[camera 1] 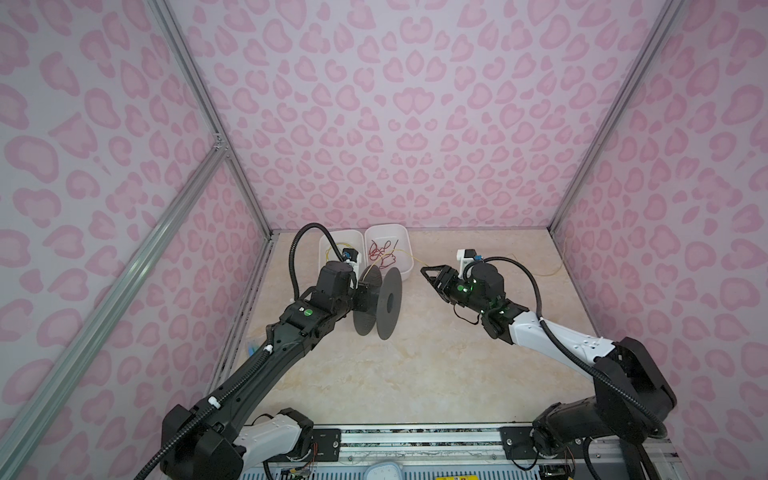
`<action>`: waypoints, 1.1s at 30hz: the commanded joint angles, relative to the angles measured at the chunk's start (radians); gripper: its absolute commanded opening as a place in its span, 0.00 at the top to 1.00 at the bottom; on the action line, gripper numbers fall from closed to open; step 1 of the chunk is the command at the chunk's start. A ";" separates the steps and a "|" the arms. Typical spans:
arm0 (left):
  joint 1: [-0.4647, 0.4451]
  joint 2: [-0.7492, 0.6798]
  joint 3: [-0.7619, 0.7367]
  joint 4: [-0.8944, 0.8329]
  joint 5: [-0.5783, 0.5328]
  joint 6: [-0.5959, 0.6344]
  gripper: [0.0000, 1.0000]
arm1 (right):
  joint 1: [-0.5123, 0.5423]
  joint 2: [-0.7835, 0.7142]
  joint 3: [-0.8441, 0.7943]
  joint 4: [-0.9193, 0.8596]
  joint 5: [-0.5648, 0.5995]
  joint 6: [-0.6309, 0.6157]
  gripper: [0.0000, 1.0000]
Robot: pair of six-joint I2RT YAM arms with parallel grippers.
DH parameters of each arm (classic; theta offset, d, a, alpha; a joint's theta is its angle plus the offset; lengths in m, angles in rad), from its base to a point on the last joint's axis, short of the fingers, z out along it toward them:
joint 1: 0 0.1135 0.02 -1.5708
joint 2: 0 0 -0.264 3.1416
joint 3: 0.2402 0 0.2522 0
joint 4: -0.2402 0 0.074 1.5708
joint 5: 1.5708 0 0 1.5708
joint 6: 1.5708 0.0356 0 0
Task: Wrap the cables
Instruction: 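Open the right gripper and draw it back from the spool, then reach the right gripper to the loose yellow cable and grasp it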
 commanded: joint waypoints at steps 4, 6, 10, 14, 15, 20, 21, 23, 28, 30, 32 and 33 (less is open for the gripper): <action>0.018 -0.037 -0.036 -0.007 -0.037 -0.029 0.96 | -0.104 -0.178 -0.130 -0.177 0.040 -0.044 0.37; 0.019 -0.045 -0.048 -0.002 -0.036 -0.037 0.96 | -0.167 -0.237 -0.159 -0.225 0.069 -0.055 0.37; 0.022 -0.057 -0.069 0.018 -0.029 -0.036 0.96 | -0.315 -0.305 -0.175 -0.314 0.072 -0.091 0.34; 0.025 -0.055 -0.064 0.011 -0.026 -0.035 0.96 | -0.424 -0.289 -0.142 -0.358 0.047 -0.136 0.34; 0.024 -0.058 -0.063 0.009 -0.028 -0.037 0.96 | -0.461 -0.279 -0.138 -0.352 0.040 -0.145 0.34; 0.030 -0.080 -0.067 0.005 -0.032 -0.041 0.96 | -0.679 -0.136 -0.097 -0.257 -0.010 -0.127 0.34; 0.030 -0.079 -0.068 0.004 -0.029 -0.041 0.96 | -0.712 -0.097 -0.078 -0.234 -0.030 -0.125 0.34; 0.031 -0.075 -0.067 0.005 -0.027 -0.041 0.96 | -0.767 0.008 -0.023 -0.198 -0.068 -0.127 0.34; 0.033 -0.066 -0.067 0.003 -0.016 -0.039 0.96 | -0.848 0.272 0.091 -0.036 -0.110 -0.092 0.34; 0.033 -0.066 -0.070 0.003 -0.009 -0.038 0.96 | -0.862 0.373 0.170 -0.027 -0.129 -0.096 0.34; 0.033 -0.065 -0.074 0.001 0.002 -0.039 0.96 | -0.864 0.477 0.257 -0.032 -0.155 -0.088 0.34; 0.034 -0.063 -0.075 0.001 0.001 -0.038 0.96 | -0.863 0.518 0.284 -0.015 -0.161 -0.065 0.34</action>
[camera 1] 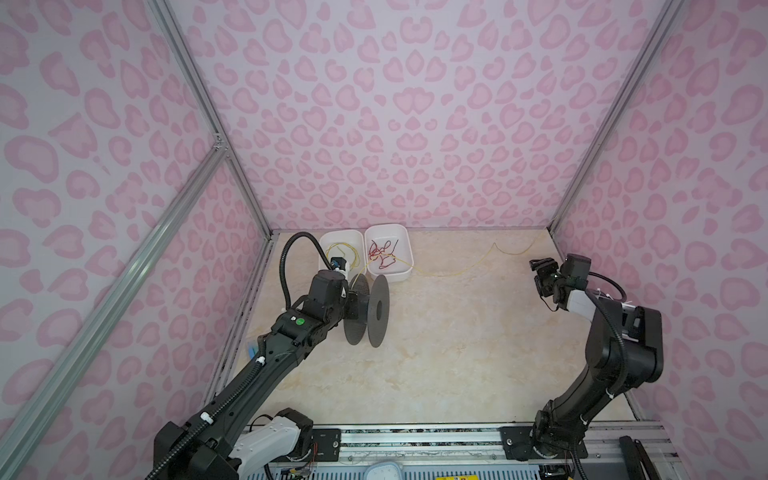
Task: Wrap the cables
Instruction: 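Reach the right gripper to the loose yellow cable and grasp it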
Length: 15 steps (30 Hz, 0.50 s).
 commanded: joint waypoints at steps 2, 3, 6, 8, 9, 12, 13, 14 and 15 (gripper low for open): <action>0.003 0.007 -0.004 0.043 0.021 -0.006 0.96 | 0.003 0.176 0.115 0.155 -0.088 0.101 0.36; 0.002 0.008 -0.002 0.043 0.020 -0.006 0.96 | 0.006 0.210 0.140 0.175 -0.096 0.129 0.36; 0.003 0.010 0.005 0.038 0.015 0.000 0.96 | 0.036 0.286 0.225 0.156 -0.079 0.155 0.41; 0.004 0.010 0.008 0.039 0.021 0.001 0.96 | 0.056 0.323 0.257 0.164 -0.074 0.179 0.43; 0.004 0.011 0.008 0.039 0.022 0.002 0.96 | 0.068 0.349 0.277 0.173 -0.073 0.205 0.45; 0.006 0.010 0.008 0.034 0.015 0.005 0.96 | 0.082 0.402 0.302 0.207 -0.051 0.260 0.49; 0.006 0.007 0.008 0.034 0.014 0.005 0.96 | 0.084 0.417 0.311 0.202 -0.038 0.274 0.51; 0.005 0.004 0.007 0.032 0.013 0.006 0.96 | 0.087 0.427 0.317 0.203 -0.028 0.283 0.52; 0.006 0.004 0.007 0.032 0.012 0.007 0.96 | 0.088 0.430 0.319 0.197 -0.019 0.292 0.53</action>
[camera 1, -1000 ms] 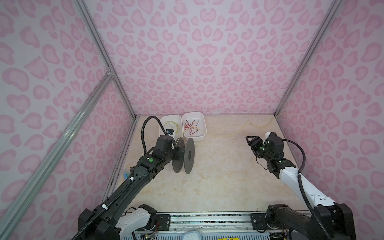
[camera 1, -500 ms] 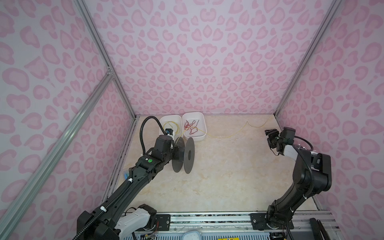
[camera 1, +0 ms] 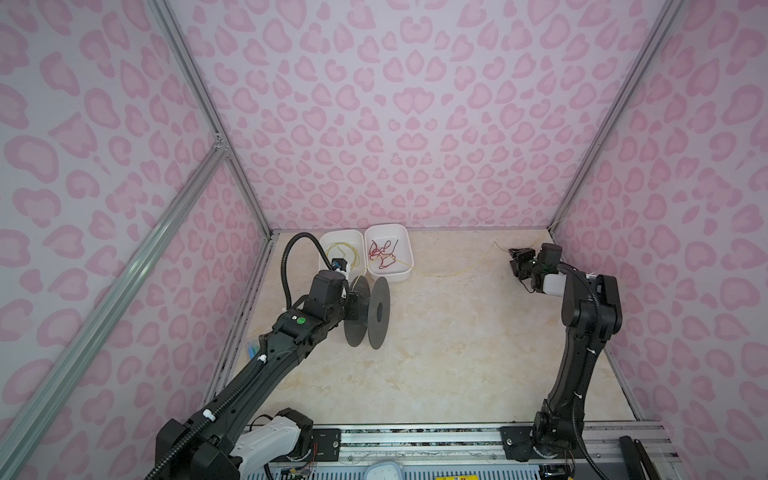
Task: Wrap the cables
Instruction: 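Reach the right gripper to the loose yellow cable and grasp it, then lift the spool toward the bins with left gripper while right holds cable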
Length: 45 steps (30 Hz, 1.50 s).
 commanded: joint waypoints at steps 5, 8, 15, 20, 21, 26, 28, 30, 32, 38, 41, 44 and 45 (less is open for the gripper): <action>0.003 -0.011 0.008 0.033 0.003 0.004 0.96 | 0.005 0.058 0.054 0.047 0.064 0.068 0.53; 0.002 -0.014 0.002 0.033 0.004 0.003 0.96 | 0.007 0.096 0.101 0.049 0.054 0.088 0.56; 0.003 -0.015 0.007 0.026 -0.001 0.005 0.96 | 0.011 0.183 0.243 0.001 0.054 0.083 0.65; 0.002 -0.015 0.007 0.023 -0.008 0.006 0.96 | 0.008 0.222 0.277 0.038 0.037 0.121 0.81; 0.003 -0.014 0.007 0.023 -0.008 0.007 0.96 | 0.008 0.218 0.276 0.040 0.037 0.116 0.84; 0.004 -0.011 0.011 0.016 -0.014 0.013 0.96 | -0.004 0.235 0.304 0.058 0.023 0.132 0.90; 0.005 -0.013 0.010 0.015 -0.020 0.015 0.96 | -0.006 0.244 0.311 0.065 0.013 0.142 0.93; 0.005 -0.011 0.009 0.016 -0.020 0.015 0.96 | -0.008 0.248 0.315 0.082 0.003 0.147 0.96; 0.004 -0.007 0.011 0.016 -0.023 0.015 0.96 | -0.008 0.246 0.312 0.097 -0.001 0.155 0.99; 0.006 -0.006 0.017 0.016 -0.024 0.014 0.96 | -0.009 0.232 0.290 0.145 -0.020 0.178 1.00; 0.006 -0.010 0.026 0.011 -0.020 0.012 0.96 | -0.009 0.202 0.254 0.170 -0.026 0.176 1.00; 0.006 -0.021 0.038 0.005 -0.012 0.012 0.96 | -0.005 0.153 0.203 0.176 -0.026 0.161 1.00; 0.006 -0.025 0.044 0.003 -0.010 0.011 0.96 | -0.005 0.137 0.186 0.174 -0.025 0.150 1.00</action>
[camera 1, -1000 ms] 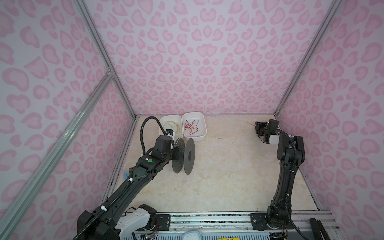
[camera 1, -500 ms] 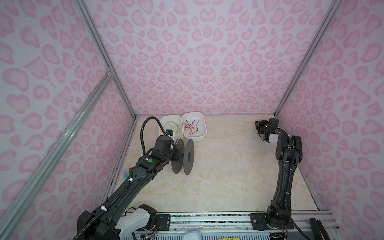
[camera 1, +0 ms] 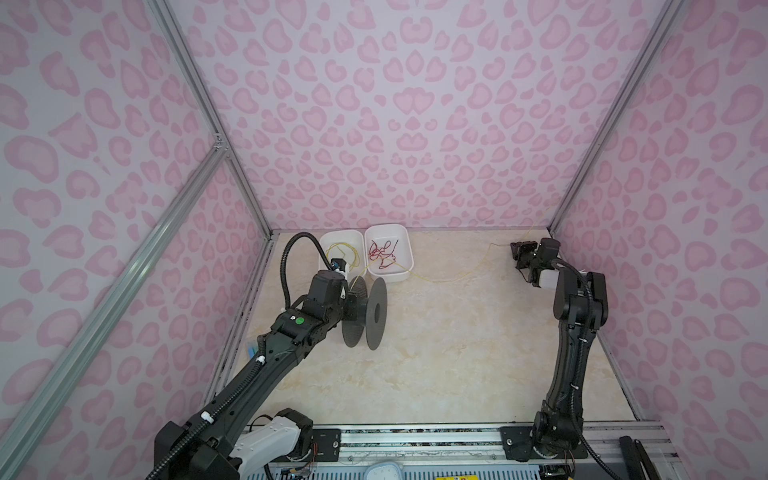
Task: Wrap the cables
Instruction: 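Lift the spool toward the bins with left gripper while right holds cable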
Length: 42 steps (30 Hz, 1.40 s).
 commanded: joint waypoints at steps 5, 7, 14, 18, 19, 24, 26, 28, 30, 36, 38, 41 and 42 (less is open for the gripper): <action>0.004 -0.051 0.087 0.002 0.049 -0.004 0.96 | 0.030 -0.172 -0.169 -0.088 0.078 -0.209 1.00; 0.005 -0.065 0.120 -0.013 0.070 0.003 0.96 | 0.044 -0.228 -0.226 -0.134 0.128 -0.275 1.00; 0.054 -0.088 0.252 -0.036 0.208 -0.005 0.96 | 0.095 -0.388 -0.367 -0.299 0.291 -0.479 1.00; 0.104 -0.069 0.327 -0.020 0.280 -0.028 0.96 | 0.135 -0.493 -0.491 -0.317 0.382 -0.560 1.00; 0.120 -0.062 0.342 -0.004 0.310 -0.040 0.96 | 0.147 -0.518 -0.522 -0.322 0.401 -0.581 1.00; 0.165 -0.035 0.409 0.019 0.390 -0.058 0.96 | 0.165 -0.600 -0.603 -0.358 0.495 -0.653 1.00; 0.188 -0.031 0.412 0.042 0.439 -0.073 0.96 | 0.172 -0.641 -0.621 -0.393 0.535 -0.687 1.00; 0.215 -0.024 0.411 0.061 0.504 -0.090 0.96 | 0.179 -0.672 -0.647 -0.403 0.574 -0.710 1.00; 0.228 -0.023 0.447 0.075 0.509 -0.101 0.96 | 0.178 -0.689 -0.653 -0.427 0.591 -0.738 1.00; 0.250 0.029 0.463 0.174 0.487 -0.187 0.96 | 0.328 -0.794 -0.722 -0.488 0.712 -0.818 1.00; 0.253 0.050 0.471 0.211 0.470 -0.228 0.96 | 0.374 -0.825 -0.743 -0.498 0.747 -0.830 1.00; 0.256 0.074 0.476 0.262 0.402 -0.276 0.96 | 0.428 -0.887 -0.785 -0.512 0.796 -0.840 1.00; 0.256 0.082 0.478 0.276 0.382 -0.285 0.96 | 0.445 -0.911 -0.804 -0.514 0.808 -0.842 1.00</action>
